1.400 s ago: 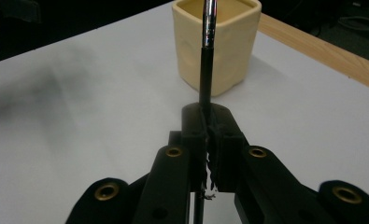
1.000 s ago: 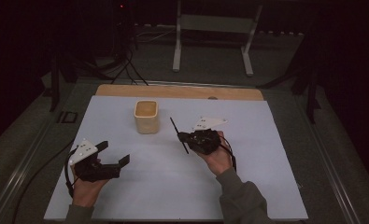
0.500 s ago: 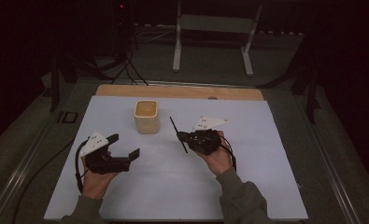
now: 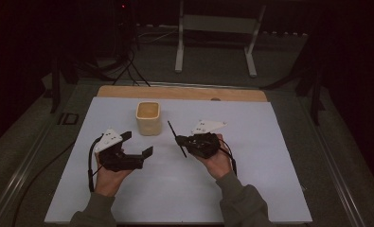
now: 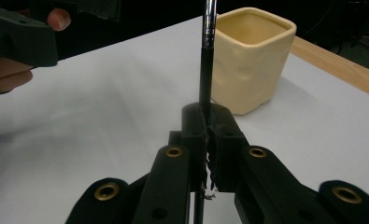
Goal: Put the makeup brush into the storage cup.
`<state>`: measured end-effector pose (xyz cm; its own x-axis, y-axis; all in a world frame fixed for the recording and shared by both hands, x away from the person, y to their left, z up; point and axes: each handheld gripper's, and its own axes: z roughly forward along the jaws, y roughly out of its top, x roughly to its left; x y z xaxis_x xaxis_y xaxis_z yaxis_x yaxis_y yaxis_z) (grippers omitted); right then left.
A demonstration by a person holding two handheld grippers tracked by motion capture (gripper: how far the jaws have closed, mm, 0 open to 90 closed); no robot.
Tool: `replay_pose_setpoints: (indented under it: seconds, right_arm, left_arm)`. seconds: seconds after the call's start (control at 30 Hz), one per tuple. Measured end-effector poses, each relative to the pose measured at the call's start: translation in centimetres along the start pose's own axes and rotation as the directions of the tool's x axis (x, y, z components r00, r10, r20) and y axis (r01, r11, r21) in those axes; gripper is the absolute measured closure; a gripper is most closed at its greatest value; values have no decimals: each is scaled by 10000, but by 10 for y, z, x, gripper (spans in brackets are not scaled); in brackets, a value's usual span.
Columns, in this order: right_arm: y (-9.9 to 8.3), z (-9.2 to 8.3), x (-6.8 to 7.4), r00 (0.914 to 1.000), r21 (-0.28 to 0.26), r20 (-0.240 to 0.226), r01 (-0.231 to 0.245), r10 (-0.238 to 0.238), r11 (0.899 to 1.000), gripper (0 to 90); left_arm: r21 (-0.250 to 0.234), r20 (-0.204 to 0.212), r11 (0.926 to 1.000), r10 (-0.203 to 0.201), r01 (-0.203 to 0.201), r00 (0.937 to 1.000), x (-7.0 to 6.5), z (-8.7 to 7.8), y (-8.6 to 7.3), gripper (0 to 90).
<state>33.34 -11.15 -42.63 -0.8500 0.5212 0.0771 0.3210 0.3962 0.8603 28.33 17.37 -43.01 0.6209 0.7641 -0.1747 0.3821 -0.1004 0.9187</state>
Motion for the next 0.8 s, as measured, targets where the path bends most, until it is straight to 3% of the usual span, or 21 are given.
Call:
replay_pose_setpoints:
  seconds: [0.5,0.8]
  right_arm:
    - [3,9,11,9988,-299,-443,190,-203,9994,857]
    - [3,11,15,9978,-424,-602,268,-294,9987,857]
  left_arm:
    - [-193,409,9996,-190,198,9990,-12,20,7,24]
    - [-319,654,9989,-308,330,9974,-17,31,10,78]
